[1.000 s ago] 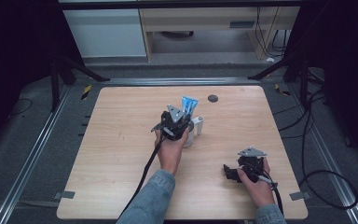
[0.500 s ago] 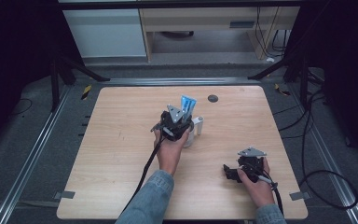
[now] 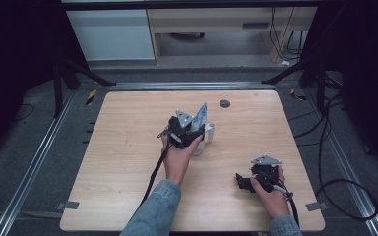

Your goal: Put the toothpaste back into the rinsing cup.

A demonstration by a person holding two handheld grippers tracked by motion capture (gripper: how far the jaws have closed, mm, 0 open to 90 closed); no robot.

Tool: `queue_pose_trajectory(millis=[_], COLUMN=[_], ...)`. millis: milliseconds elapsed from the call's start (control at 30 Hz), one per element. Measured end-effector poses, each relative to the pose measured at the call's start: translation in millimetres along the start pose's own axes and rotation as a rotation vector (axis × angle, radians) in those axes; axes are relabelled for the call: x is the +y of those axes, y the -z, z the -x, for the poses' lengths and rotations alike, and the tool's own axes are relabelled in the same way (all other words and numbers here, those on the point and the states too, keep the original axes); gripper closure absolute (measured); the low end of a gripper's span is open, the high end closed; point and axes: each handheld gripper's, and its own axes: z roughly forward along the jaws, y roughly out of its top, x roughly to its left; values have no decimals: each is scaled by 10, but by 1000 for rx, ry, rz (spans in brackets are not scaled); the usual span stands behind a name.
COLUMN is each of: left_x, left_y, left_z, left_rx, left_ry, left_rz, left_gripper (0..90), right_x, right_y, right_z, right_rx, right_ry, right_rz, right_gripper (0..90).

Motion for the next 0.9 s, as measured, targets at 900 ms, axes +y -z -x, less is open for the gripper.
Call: queue_pose_trajectory(millis=[900], left_x=[100], left_y=[246], left_z=[51], left_rx=[-130], left_ry=[-126], left_rz=[-105], left_gripper=[78], right_x=[0], right_y=[0], right_z=[0], right_rx=[0], right_ry=[0], right_rz=[0], right_gripper=[4])
